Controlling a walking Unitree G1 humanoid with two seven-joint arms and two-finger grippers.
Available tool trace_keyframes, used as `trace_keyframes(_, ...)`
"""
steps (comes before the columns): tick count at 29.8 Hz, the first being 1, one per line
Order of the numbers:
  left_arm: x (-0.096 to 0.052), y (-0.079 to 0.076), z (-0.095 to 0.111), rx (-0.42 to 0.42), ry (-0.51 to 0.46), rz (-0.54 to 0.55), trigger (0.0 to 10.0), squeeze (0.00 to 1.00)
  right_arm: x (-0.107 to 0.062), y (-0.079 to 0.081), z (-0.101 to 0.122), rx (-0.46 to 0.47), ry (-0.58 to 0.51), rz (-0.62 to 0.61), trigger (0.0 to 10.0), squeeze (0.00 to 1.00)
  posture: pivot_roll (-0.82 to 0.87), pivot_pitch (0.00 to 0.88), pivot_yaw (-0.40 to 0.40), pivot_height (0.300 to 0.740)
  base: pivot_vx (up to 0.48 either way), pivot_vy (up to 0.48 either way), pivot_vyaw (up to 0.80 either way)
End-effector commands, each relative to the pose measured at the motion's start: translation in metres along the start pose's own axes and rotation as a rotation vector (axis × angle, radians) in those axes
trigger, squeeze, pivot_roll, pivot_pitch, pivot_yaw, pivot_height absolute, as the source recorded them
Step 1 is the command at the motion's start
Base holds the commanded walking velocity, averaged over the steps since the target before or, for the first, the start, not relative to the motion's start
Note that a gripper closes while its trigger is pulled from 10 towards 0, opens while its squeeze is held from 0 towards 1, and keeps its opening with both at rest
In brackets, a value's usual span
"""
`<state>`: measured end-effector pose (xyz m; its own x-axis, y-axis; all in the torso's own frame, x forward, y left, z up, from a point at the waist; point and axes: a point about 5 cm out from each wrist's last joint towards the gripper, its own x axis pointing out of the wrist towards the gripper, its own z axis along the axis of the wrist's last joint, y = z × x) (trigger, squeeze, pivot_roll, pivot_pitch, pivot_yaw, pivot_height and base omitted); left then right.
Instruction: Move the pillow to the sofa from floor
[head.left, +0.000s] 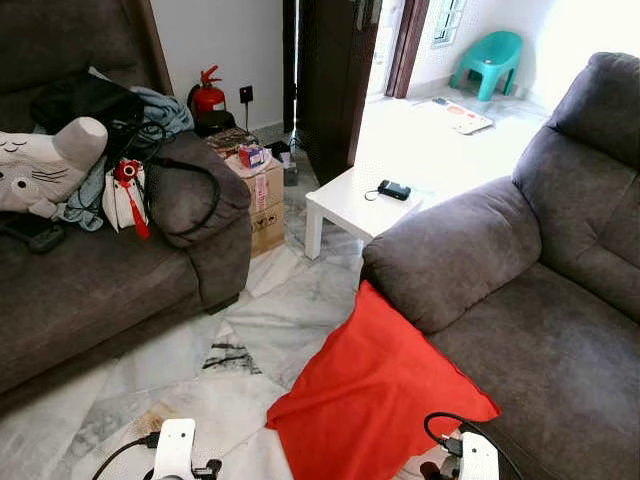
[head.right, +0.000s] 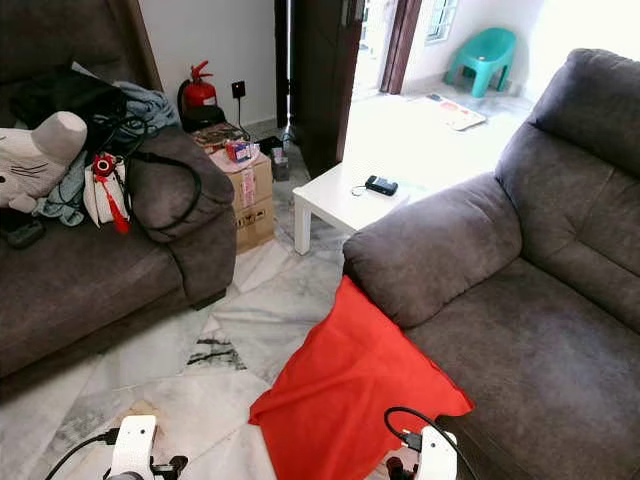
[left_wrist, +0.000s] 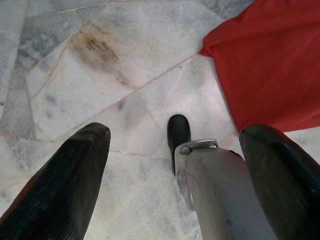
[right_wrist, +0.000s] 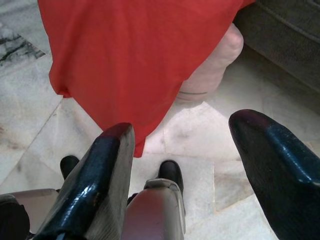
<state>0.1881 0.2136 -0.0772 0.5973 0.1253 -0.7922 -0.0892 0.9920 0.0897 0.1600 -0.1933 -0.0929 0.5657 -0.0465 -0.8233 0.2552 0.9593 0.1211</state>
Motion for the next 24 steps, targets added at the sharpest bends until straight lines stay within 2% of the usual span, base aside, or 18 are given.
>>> trace_keyframes(1, -0.0009, 0.0, -0.0051, -0.016, 0.011, 0.008, 10.0, 0.0, 0.0, -0.0035, 0.0031, 0.001, -0.01, -0.01, 10.0, 0.0, -0.04, 0.0, -0.076, 0.74, 0.0, 0.0, 0.0)
trace_keyframes(8, -0.0004, 0.0007, -0.0015, 0.007, -0.001, 0.009, 10.0, 0.0, 0.0001, -0.0032, 0.0034, -0.003, -0.01, -0.008, 10.0, 0.0, -0.04, 0.0, -0.075, 0.74, 0.0, 0.0, 0.0)
trace_keyframes(22, 0.0002, -0.0023, 0.0021, 0.016, -0.016, 0.008, 10.0, 0.0, 0.0, -0.0032, 0.0031, -0.003, -0.009, -0.007, 10.0, 0.0, -0.04, 0.0, -0.076, 0.74, 0.0, -0.383, 0.0)
trace_keyframes(24, 0.0003, -0.0028, 0.0022, 0.009, -0.016, 0.007, 10.0, 0.0, 0.0, -0.0033, 0.003, -0.003, -0.009, -0.007, 10.0, 0.0, -0.04, 0.0, -0.076, 0.74, 0.0, 0.0, 0.0)
